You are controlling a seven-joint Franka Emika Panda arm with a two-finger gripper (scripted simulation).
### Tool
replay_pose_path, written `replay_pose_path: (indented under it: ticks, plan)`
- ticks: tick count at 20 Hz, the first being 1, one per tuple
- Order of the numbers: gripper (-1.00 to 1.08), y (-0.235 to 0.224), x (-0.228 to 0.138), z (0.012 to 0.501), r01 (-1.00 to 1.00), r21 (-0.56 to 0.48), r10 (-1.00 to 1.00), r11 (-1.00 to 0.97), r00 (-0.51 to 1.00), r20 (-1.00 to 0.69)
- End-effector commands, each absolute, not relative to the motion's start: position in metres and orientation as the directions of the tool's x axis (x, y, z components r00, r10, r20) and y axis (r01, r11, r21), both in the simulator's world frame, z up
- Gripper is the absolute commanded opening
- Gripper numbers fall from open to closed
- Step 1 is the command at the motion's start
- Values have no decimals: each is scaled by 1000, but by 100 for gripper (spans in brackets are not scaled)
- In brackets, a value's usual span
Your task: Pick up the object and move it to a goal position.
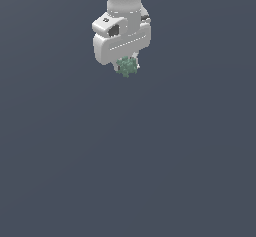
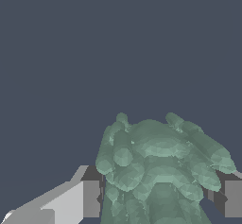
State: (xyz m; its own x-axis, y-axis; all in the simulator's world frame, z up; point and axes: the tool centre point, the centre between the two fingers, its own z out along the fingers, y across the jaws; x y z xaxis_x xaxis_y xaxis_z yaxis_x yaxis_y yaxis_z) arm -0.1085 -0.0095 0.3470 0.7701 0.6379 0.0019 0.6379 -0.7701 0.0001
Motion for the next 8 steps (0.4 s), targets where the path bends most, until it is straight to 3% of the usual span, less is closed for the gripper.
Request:
replay_pose_path:
  ticks: [1, 8]
  plan:
    - [-100, -11, -111, 358, 638, -1, 638, -770, 770, 1]
    - [-100, -13, -114, 371, 637, 0, 637, -771, 771, 0]
